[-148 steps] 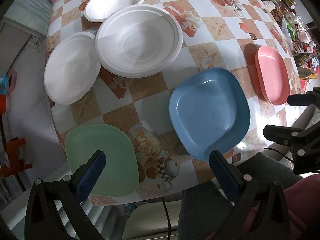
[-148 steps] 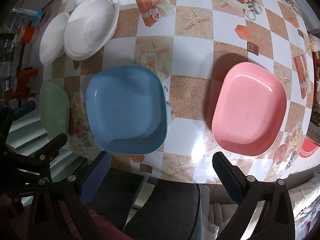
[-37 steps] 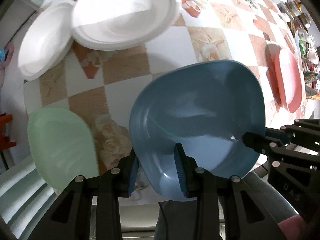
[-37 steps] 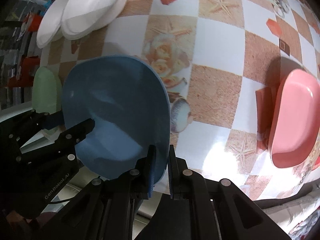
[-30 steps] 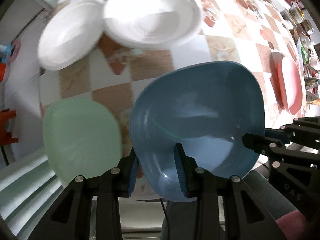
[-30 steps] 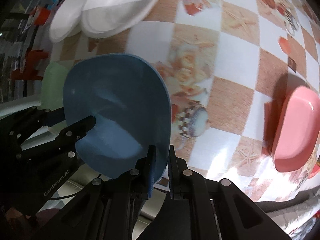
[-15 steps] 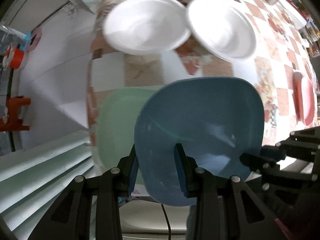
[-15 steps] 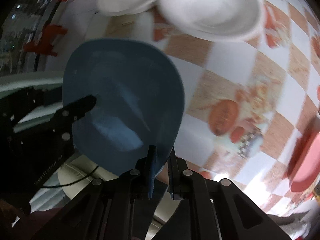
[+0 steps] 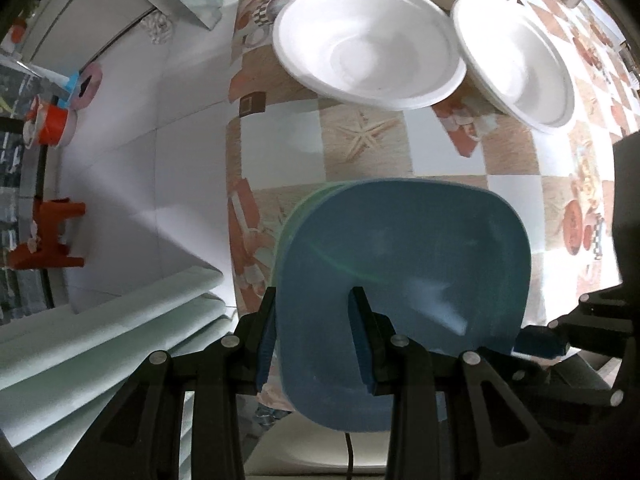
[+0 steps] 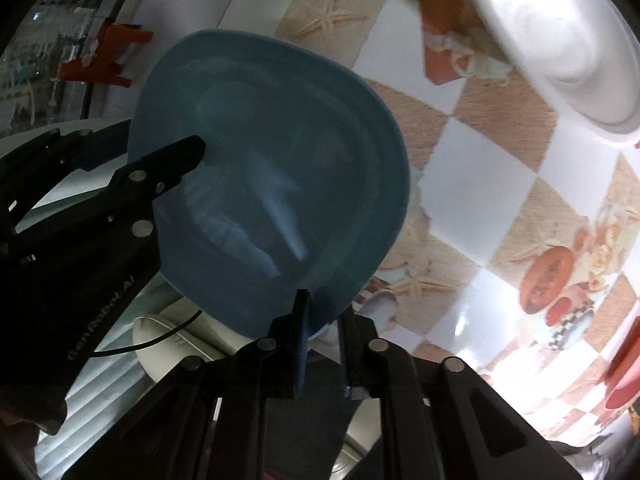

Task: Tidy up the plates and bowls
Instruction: 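Lift the blue plate with the left gripper and lower it onto the green plate, then open the left gripper to release the blue plate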

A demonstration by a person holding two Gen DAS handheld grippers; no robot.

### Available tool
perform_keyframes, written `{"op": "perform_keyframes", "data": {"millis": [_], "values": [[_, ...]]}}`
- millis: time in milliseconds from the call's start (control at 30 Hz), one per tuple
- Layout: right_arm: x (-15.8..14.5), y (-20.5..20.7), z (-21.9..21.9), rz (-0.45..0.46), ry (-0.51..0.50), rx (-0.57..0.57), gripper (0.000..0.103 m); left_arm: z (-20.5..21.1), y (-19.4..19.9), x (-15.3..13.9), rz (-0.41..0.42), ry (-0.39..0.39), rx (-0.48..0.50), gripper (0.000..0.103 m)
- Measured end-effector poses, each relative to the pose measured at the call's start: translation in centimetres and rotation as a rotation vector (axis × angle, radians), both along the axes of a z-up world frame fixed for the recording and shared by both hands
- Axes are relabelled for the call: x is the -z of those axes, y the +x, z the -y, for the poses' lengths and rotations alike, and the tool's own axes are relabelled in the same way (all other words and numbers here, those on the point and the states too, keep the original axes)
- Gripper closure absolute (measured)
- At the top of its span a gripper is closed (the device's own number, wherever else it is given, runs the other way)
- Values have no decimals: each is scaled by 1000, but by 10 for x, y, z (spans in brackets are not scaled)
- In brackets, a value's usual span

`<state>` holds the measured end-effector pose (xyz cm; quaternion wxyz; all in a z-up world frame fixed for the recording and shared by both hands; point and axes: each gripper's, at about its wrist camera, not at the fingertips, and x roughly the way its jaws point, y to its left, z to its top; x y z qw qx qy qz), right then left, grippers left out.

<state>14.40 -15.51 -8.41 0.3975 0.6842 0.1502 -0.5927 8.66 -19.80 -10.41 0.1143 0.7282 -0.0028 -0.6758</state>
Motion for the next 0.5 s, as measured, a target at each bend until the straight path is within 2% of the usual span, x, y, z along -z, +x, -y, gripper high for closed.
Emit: {"op": "perform_keyframes", "data": {"millis": [300, 333, 367, 467, 500], "values": [[21, 7, -2, 7, 2, 18, 85, -11, 2, -4, 2, -11, 4, 66], [22, 1, -4, 7, 5, 19, 85, -12, 3, -2, 2, -18, 11, 65], [10, -1, 5, 5, 3, 18, 85, -13, 4, 0, -1, -23, 14, 65], [17, 1, 2, 5, 0, 18, 85, -11, 5, 8, -7, -20, 4, 58], [17, 1, 1, 8, -5, 16, 85, -11, 6, 7, -12, -21, -2, 51]]}}
